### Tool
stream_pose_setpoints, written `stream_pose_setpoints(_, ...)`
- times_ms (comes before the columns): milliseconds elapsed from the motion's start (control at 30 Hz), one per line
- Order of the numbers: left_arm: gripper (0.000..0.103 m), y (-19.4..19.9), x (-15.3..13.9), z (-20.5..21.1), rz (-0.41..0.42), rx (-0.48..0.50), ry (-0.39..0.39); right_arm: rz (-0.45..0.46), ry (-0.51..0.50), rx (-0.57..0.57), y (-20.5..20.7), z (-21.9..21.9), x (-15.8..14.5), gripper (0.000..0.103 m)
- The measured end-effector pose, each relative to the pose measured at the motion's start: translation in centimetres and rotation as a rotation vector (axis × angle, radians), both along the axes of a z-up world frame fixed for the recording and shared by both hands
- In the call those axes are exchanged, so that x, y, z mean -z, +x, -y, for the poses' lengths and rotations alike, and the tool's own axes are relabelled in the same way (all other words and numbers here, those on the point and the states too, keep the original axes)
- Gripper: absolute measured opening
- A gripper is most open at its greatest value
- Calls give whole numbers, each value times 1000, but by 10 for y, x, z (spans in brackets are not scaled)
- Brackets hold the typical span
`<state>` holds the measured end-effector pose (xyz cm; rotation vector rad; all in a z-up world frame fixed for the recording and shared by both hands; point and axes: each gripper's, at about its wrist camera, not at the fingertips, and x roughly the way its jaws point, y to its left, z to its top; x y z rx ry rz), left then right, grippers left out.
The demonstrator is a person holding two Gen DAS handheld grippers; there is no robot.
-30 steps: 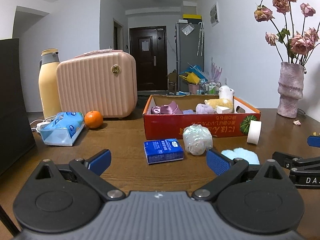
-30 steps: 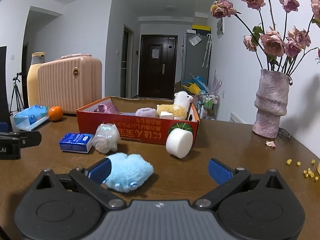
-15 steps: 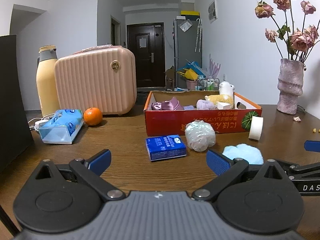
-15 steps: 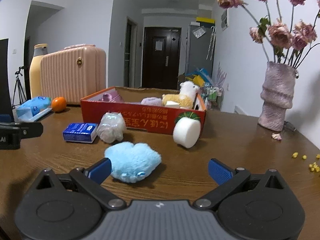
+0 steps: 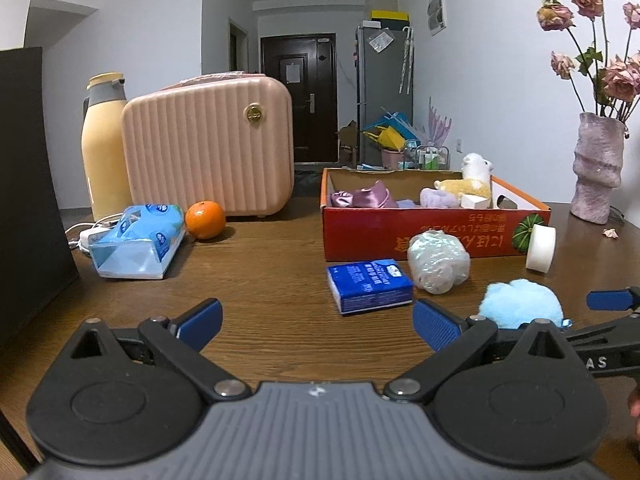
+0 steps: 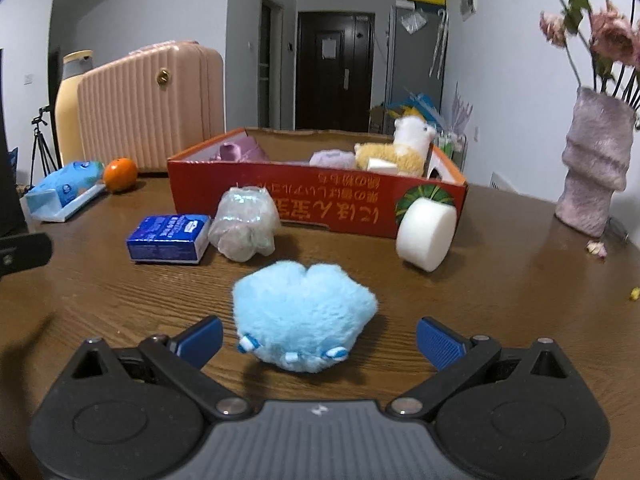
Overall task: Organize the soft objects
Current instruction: 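Close the right gripper on the light-blue fuzzy plush, then close the left gripper on the blue handkerchief tissue pack while the right gripper holds the plush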
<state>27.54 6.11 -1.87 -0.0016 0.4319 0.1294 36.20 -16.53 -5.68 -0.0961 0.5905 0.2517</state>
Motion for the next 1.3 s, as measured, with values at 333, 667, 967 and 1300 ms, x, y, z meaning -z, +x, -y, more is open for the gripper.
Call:
stream_pose_setpoints(333,103,1,1,-8,-6,12,0,-83,36,14,29,-16,8,98)
stream_pose_setpoints(667,103,0,0,-10,-8,14,-12,-80,12,-7,25,-21,10,73)
stream_pose_setpoints(967,103,4,4,-9,-22,3,-7,-31,37,17,21,-11,3,72)
stream_pose_setpoints(1300,103,21,5,-13,-36,-48,-19,48,74,79,21,11,-9,72)
